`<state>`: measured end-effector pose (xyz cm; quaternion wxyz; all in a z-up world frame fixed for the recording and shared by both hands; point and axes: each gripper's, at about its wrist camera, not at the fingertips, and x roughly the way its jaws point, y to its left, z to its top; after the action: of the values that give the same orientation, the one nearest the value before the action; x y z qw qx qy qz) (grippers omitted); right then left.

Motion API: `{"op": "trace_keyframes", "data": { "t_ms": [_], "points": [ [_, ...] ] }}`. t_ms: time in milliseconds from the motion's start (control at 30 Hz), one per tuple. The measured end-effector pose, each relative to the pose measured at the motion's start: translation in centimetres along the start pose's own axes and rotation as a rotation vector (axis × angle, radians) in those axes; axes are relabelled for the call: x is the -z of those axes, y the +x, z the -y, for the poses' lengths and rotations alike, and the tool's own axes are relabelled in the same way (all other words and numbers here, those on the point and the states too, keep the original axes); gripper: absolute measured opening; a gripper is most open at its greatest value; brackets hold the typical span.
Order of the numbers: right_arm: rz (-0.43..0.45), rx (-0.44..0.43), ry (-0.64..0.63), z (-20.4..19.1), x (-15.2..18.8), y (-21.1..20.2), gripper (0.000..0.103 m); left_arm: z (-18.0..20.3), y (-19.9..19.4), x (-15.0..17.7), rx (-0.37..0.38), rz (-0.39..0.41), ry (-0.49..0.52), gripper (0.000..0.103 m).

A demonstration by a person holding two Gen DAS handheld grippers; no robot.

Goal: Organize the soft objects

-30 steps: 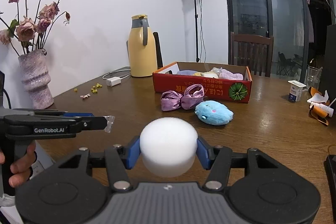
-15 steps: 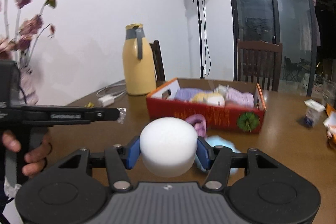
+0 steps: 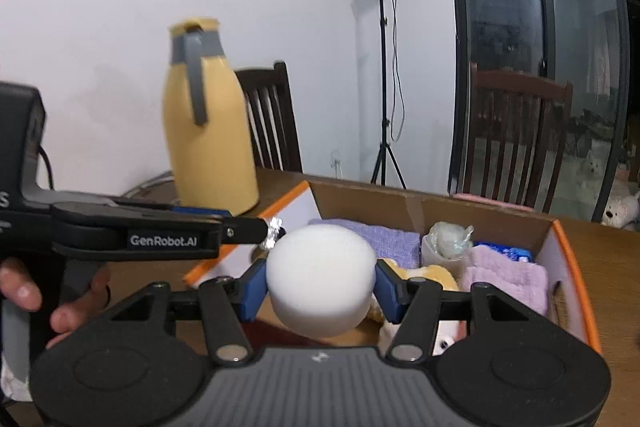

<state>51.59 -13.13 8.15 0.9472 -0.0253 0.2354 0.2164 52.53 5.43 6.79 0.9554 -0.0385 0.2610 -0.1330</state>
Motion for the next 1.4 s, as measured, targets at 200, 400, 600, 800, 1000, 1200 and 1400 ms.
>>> {"op": "trace_keyframes", "data": {
  "t_ms": [200,400,600,800,1000,1200,1400],
  "points": [
    [-0.02,-0.016,0.024,-0.5,1.0,3.6,0.072,-1.1,1.5,0.5,0.029,-0.012,-0.006,0.071],
    [-0.011,-0.048,0.023,-1.0,1.0,3.0,0.082,-2.0,-0.1,0.1,0.014,0.012,-0.028,0.071],
    [0.027,0.024,0.025,0.1,-0.6,-1.7,0.082,-1.4,-3.6,-1.0,-0.01,0.045,-0.015,0.073],
    [0.084,0.095,-0.009,0.6,-1.3,-9.4,0.083,0.9,-10.1,-1.0,-0.052,0.1,0.033,0.078],
    [0.141,0.162,-0.041,1.1,0.2,-18.6,0.088,3.9,-18.1,2.3,-0.077,0.17,0.08,0.089],
    [0.204,0.199,-0.011,0.6,4.8,-27.2,0.093,6.7,-25.8,7.7,-0.078,0.238,0.075,0.098],
    [0.198,0.233,-0.008,-1.7,12.1,-33.2,0.095,8.3,-32.0,14.6,-0.082,0.26,0.02,0.102]
  ]
}}
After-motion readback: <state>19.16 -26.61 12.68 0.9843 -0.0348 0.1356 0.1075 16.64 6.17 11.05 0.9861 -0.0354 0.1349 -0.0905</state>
